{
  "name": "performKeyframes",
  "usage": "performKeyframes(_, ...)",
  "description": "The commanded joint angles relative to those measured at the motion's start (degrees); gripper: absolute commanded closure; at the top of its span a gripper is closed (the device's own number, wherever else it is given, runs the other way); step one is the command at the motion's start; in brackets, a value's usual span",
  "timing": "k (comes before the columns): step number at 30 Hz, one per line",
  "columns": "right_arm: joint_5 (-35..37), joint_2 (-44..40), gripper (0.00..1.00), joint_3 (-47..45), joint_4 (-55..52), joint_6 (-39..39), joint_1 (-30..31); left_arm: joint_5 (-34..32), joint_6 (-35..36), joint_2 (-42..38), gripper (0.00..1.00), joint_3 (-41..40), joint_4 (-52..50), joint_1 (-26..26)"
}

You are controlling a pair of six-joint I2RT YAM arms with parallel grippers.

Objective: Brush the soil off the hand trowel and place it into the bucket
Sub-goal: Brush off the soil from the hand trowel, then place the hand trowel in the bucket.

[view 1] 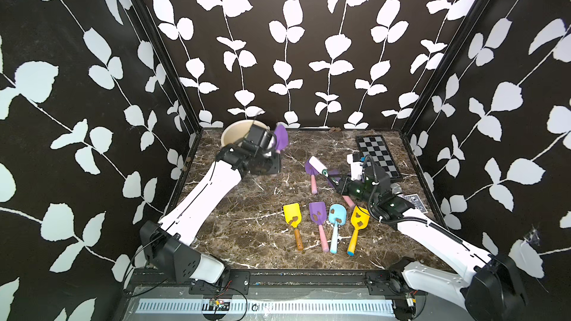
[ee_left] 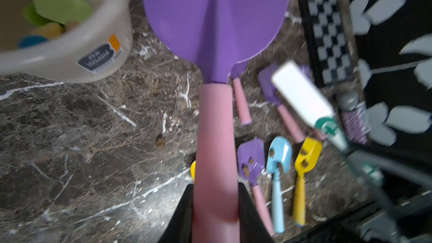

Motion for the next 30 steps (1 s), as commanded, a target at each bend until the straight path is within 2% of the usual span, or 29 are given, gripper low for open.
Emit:
performKeyframes(1, -0.52, -0.37, 1.0, -0.55, 4.75, 2.91, 0.14, -1.18, -14.01, 2.8, 1.0, 5.12, 2.11, 4.16)
performKeyframes(5, -0.61, -1.12, 1.0, -0.71, 4.39, 3.09, 0.19, -1.97, -24.77, 6.53, 1.0, 9.59, 1.75, 6.91)
performKeyframes(8, -0.62, -2.07, 1.0, -0.52, 3.04, 2.59, 0.19, 1.36, -30.9, 9.67, 1.0, 11.97, 2.11, 8.95)
performKeyframes(13, 0.4, -4.18, 1.0, -1.21, 1.92, 2.14, 0.13, 8.15, -39.93, 14.37, 1.0, 12.9, 3.93, 11.53)
performKeyframes(19, 0.89, -5.46, 1.0, -2.18, 1.11, 2.39, 0.13, 10.28, -50.44, 16.34, 1.0, 9.5, 10.37, 12.71)
performKeyframes(24, 1.22, -6.51, 1.0, -2.26, 0.18, 2.3, 0.13, 11.05, -55.4, 19.94, 1.0, 11.03, 12.66, 13.58)
performKeyframes(30, 1.85, -7.23, 1.0, -3.05, -0.13, 2.27, 0.18, 14.14, -61.53, 23.36, 0.93, 11.63, 16.92, 14.98)
